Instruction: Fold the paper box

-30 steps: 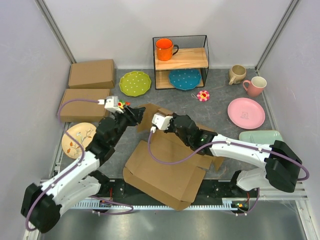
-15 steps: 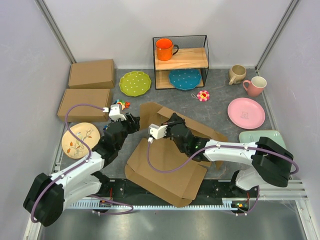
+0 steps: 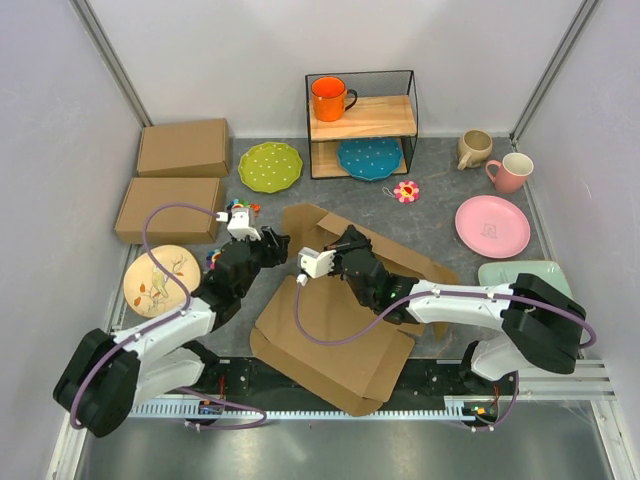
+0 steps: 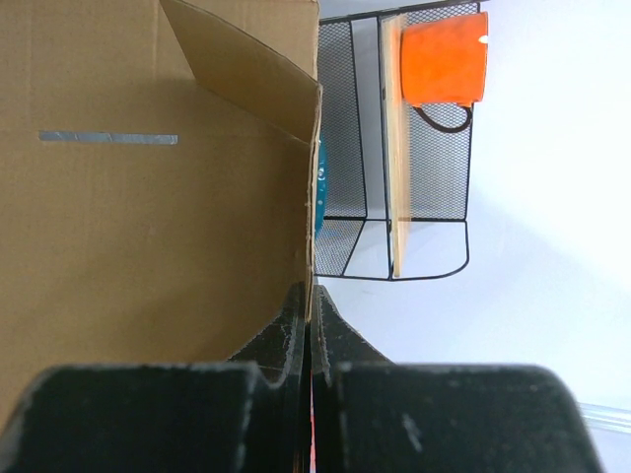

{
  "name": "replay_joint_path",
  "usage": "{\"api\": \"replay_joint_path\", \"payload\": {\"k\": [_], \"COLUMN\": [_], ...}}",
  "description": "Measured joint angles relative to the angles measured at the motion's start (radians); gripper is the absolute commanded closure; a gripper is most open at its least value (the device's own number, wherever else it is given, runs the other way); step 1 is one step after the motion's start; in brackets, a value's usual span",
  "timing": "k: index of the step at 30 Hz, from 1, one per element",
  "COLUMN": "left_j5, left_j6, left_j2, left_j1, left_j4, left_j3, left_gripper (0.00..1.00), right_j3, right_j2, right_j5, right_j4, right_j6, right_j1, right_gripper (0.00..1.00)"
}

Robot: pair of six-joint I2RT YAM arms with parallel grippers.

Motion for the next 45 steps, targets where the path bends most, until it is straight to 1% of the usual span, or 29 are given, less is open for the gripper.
{"api": "replay_joint_path", "payload": {"k": [6,9,10,12,13,15,16,18,19,22,29,30,32,33,34,35,36,38,39,42,45], "left_j5": [0.008,0.014,0.016,0.026,0.034,0.052,0.061,0.088,0.094,0.129,0.192,0.195,0.195,0.192,0.188,0.181,0.169,0.143,0.13,0.081,0.058], "left_j6": [0.007,0.008,0.008,0.01,0.011,0.011,0.011,0.012,0.011,0.01,0.002,0.002,0.002,0.002,0.006,0.012,0.018,0.033,0.04,0.056,0.079], "left_j2": [0.123,0.185,0.195,0.201,0.2,0.2,0.199,0.193,0.187,0.16,0.072,0.067,0.052,0.045,0.039,0.033,0.028,0.023,0.021,0.033,0.097], "left_j1": [0.0,0.0,0.0,0.0,0.0,0.0,0.0,0.0,0.0,0.0,-0.013,-0.015,-0.02,-0.022,-0.023,-0.023,-0.023,-0.024,-0.024,-0.024,-0.024], "left_j4": [0.015,0.021,0.025,0.041,0.051,0.068,0.073,0.082,0.082,0.084,0.107,0.111,0.109,0.106,0.1,0.088,0.074,0.046,0.029,-0.007,-0.015], "left_j3": [0.014,0.037,0.042,0.046,0.046,0.048,0.049,0.049,0.049,0.049,0.045,0.043,0.036,0.032,0.029,0.028,0.028,0.028,0.028,0.029,0.049], "left_gripper": [0.44,0.56,0.63,0.69,0.75,0.8,0.85,0.89,0.93,0.98,0.98,0.94,0.8,0.6,0.53,0.48,0.38,0.27,0.23,0.24,0.26], "right_j3": [0.0,0.0,0.0,0.0,0.0,0.0,0.0,0.0,0.0,0.0,0.0,0.0,0.0,0.0,0.0,0.0,0.0,0.0,0.0,0.0,0.0], "right_j2": [-0.015,-0.031,-0.036,-0.045,-0.047,-0.048,-0.048,-0.048,-0.048,-0.048,-0.048,-0.048,-0.048,-0.048,-0.048,-0.048,-0.048,-0.048,-0.048,-0.048,-0.048], "right_j5": [0.001,0.004,0.005,0.007,0.008,0.008,0.008,0.012,0.013,0.024,0.029,0.031,0.033,0.034,0.034,0.034,0.034,0.034,0.034,0.034,0.034], "right_j4": [-0.018,-0.03,-0.037,-0.048,-0.051,-0.056,-0.06,-0.062,-0.062,-0.059,-0.058,-0.058,-0.059,-0.059,-0.059,-0.059,-0.06,-0.06,-0.06,-0.06,-0.06], "right_j6": [0.0,0.0,0.0,0.0,0.0,0.0,0.0,0.0,0.0,0.0,0.002,0.002,0.005,0.008,0.008,0.01,0.011,0.012,0.012,0.014,0.018], "right_j1": [0.0,0.0,0.0,0.0,0.0,0.0,0.0,0.0,0.0,0.0,0.004,0.004,0.005,0.005,0.005,0.005,0.005,0.005,0.005,0.006,0.006], "right_gripper": [1.0,1.0,1.0,1.0,1.0,1.0,1.0,1.0,1.0,1.0,1.0,1.0,1.0,1.0,1.0,1.0,1.0,1.0,1.0,1.0,1.0]}}
